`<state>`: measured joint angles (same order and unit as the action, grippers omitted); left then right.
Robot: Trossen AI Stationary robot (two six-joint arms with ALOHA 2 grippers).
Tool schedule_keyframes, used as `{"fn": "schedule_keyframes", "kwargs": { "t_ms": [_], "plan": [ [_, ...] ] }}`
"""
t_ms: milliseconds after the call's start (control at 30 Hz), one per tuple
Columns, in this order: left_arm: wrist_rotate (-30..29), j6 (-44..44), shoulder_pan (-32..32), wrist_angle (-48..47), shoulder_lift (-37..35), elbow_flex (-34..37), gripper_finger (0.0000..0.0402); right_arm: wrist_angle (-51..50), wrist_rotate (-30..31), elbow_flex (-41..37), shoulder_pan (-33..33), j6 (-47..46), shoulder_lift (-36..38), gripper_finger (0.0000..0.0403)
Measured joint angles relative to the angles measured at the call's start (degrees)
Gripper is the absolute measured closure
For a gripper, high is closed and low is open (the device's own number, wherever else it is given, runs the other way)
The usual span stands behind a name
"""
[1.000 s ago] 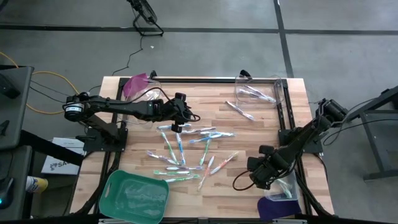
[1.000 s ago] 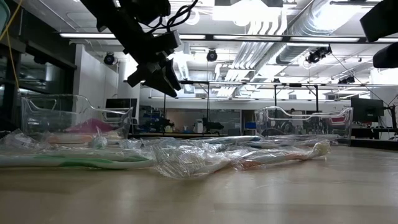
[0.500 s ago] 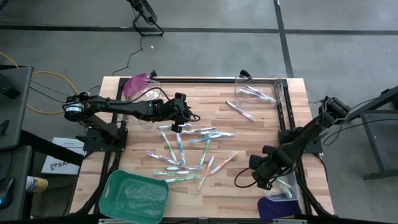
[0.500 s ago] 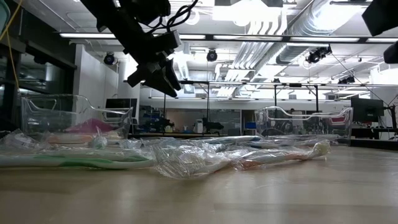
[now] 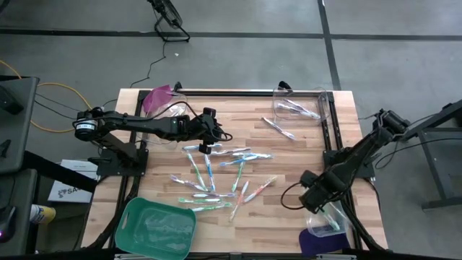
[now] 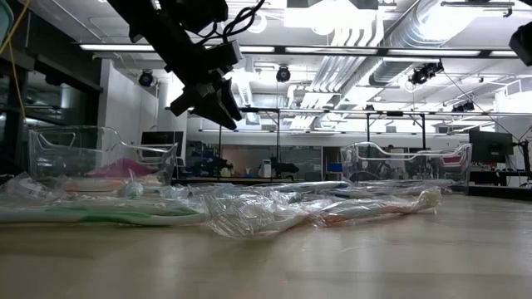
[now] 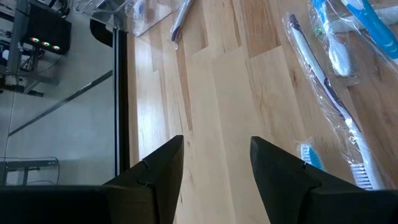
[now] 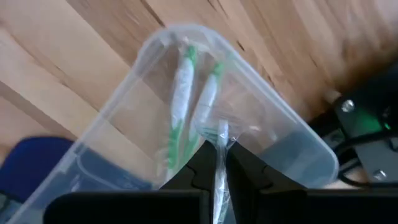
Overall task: Pick & Place Toothbrushes
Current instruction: Put the green toothbrush into the white bin, then put the purple toothbrush into the right transparent bin
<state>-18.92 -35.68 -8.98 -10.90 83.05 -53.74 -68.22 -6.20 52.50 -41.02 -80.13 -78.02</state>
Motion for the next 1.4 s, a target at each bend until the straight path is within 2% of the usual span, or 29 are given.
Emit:
{"fn": "schedule_keyframes", "kwargs": {
  "t_ms": [233, 500, 933, 1067, 1233, 1400],
  "plan": [
    [0.0, 0.0, 0.0, 0.0, 0.0, 0.0, 0.0225, 0.5, 4.4, -0.2, 0.6, -1.2, 0.0, 0.0383],
    [0.0, 0.0, 0.0, 0.0, 0.0, 0.0, 0.0225, 1.0, 4.5, -0.2, 3.3, -4.2, 0.0, 0.0383],
    [0.0, 0.0, 0.0, -0.7, 0.0, 0.0, 0.0225, 4.4, 3.2, -0.2, 3.1, -5.5, 0.0, 0.0377],
    [0.0, 0.0, 0.0, -1.1, 0.0, 0.0, 0.0225, 4.4, 3.5, -0.2, 2.1, -5.3, 0.0, 0.0350],
    [0.0, 0.0, 0.0, -1.2, 0.0, 0.0, 0.0225, 4.4, 3.5, -0.2, 1.6, -5.3, -0.1, 0.0294],
    [0.0, 0.0, 0.0, -1.3, 0.0, 0.0, 0.0225, 4.5, -2.5, -0.2, 1.7, -5.3, 0.0, 0.0241]
  ]
}}
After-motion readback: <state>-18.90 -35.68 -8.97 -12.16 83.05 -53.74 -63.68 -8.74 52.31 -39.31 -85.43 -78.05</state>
